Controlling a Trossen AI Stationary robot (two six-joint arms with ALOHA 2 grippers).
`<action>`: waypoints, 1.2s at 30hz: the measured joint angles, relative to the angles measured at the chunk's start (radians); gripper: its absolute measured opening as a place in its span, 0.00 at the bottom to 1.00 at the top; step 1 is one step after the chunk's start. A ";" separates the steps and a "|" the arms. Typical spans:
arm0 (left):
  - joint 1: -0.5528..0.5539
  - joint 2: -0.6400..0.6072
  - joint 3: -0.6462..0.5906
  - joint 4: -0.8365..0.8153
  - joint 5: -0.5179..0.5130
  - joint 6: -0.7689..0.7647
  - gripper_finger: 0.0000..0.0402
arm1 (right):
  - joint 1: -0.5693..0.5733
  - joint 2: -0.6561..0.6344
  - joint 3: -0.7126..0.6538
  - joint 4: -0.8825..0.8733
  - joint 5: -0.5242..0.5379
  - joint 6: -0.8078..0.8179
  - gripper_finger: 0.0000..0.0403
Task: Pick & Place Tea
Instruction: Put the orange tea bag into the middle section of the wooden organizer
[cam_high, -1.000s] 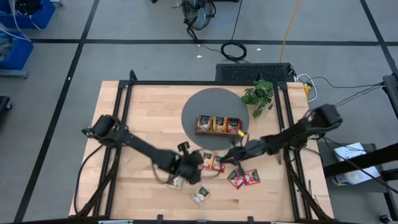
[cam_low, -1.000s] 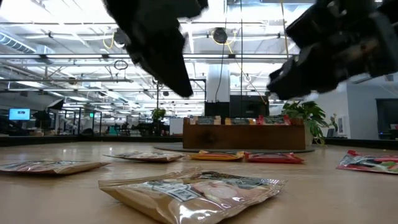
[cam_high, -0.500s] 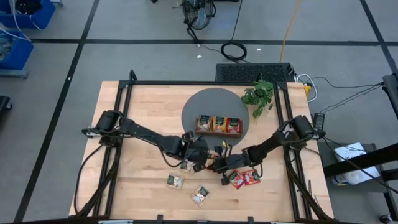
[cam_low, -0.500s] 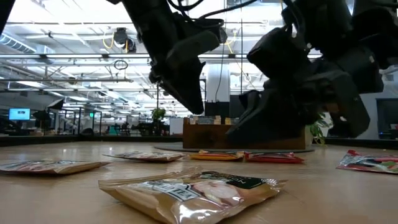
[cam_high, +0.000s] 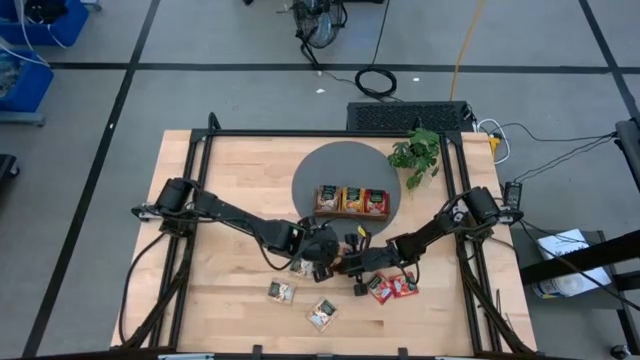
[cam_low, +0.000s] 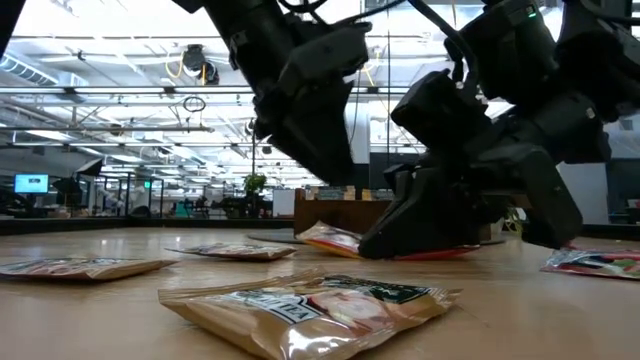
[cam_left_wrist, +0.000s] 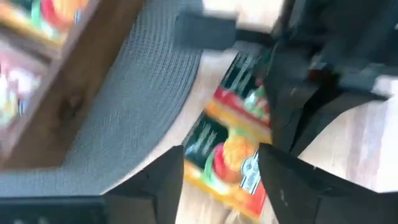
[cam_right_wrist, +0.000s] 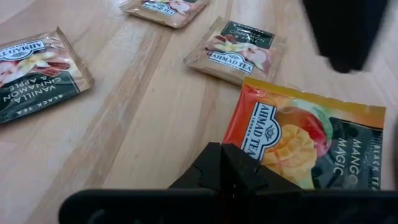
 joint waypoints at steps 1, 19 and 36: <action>0.004 0.000 0.000 -0.016 -0.001 -0.021 0.54 | -0.001 -0.001 0.000 -0.009 0.000 0.007 0.00; 0.081 0.002 -0.114 0.045 0.046 -0.300 0.60 | -0.007 0.000 -0.016 -0.111 -0.031 0.030 0.00; 0.058 0.041 -0.154 0.188 0.137 -0.257 0.60 | -0.006 0.002 -0.033 -0.061 -0.035 0.033 0.00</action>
